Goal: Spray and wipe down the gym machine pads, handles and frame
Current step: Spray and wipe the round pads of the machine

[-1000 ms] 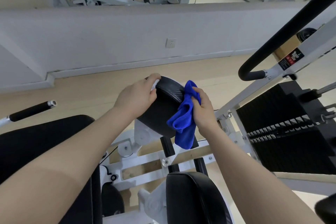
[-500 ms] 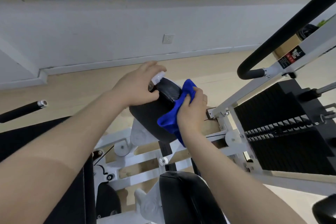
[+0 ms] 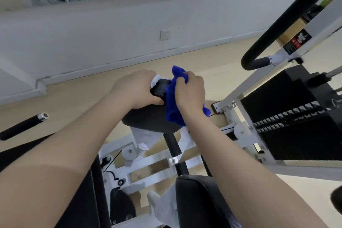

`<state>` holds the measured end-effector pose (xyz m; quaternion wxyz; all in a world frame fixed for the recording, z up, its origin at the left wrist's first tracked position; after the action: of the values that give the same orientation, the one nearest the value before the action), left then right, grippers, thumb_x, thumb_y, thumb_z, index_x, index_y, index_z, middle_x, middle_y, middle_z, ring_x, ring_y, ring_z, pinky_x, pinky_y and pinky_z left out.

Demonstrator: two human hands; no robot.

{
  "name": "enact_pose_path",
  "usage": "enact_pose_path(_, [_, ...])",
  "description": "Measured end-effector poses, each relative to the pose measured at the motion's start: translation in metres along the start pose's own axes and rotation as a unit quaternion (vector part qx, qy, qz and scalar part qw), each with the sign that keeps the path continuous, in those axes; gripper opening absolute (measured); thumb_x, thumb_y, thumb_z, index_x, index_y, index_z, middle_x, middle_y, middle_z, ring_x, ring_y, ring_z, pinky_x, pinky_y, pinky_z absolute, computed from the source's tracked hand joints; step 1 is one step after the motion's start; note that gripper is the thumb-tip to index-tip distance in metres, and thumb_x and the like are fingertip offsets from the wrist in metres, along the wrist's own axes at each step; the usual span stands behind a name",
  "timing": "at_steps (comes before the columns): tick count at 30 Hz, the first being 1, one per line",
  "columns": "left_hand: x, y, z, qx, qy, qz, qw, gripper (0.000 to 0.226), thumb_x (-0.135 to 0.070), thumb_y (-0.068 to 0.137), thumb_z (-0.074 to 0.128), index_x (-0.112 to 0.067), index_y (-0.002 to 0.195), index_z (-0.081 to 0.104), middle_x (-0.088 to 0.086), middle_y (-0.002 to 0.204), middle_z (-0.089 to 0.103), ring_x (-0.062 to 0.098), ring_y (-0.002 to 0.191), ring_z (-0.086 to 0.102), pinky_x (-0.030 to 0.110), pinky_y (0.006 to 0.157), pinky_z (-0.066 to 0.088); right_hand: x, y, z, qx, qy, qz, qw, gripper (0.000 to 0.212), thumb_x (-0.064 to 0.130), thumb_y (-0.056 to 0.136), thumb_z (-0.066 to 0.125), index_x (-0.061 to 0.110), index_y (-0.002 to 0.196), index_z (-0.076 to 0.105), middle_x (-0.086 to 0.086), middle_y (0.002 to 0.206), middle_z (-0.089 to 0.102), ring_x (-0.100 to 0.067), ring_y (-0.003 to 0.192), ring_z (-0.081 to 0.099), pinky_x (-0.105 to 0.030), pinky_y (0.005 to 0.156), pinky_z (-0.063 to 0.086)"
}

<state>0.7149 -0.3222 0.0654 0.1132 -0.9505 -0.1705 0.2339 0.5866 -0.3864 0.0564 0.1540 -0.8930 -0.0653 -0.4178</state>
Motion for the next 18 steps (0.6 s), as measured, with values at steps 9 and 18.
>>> enact_pose_path(9, [0.005, -0.014, -0.006, -0.05, 0.004, -0.039, 0.998, 0.035, -0.048, 0.07, 0.065, -0.023, 0.088, 0.048, -0.006, 0.085, 0.049, 0.021, 0.08, 0.05, 0.031, 0.058, 0.036, -0.108, 0.009, 0.017, 0.09, 0.068, 0.193, 0.975, 0.014, 0.01, 0.094, 0.033, 0.013, 0.088, 0.046, -0.012, 0.079, 0.052, -0.022, 0.062, 0.047, -0.03, 0.056, 0.038])
enact_pose_path(18, [0.0, -0.02, -0.012, -0.057, 0.001, -0.062, 0.996, 0.034, -0.046, 0.073, 0.065, -0.021, 0.089, 0.048, -0.009, 0.077, 0.047, 0.01, 0.067, 0.046, 0.027, 0.051, 0.031, -0.044, 0.015, -0.014, -0.013, 0.171, -0.073, 0.982, 0.013, 0.017, 0.088, 0.056, 0.028, 0.093, 0.051, 0.015, 0.091, 0.059, -0.004, 0.086, 0.058, -0.017, 0.076, 0.046])
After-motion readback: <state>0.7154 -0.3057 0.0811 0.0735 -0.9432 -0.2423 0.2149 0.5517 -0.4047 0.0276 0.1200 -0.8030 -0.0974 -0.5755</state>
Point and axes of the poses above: each hand's wrist, its own y-axis towards the middle knuckle, its own z-axis out of the palm, x = y × z, the point moved 6 cm from there along y, towards the middle knuckle
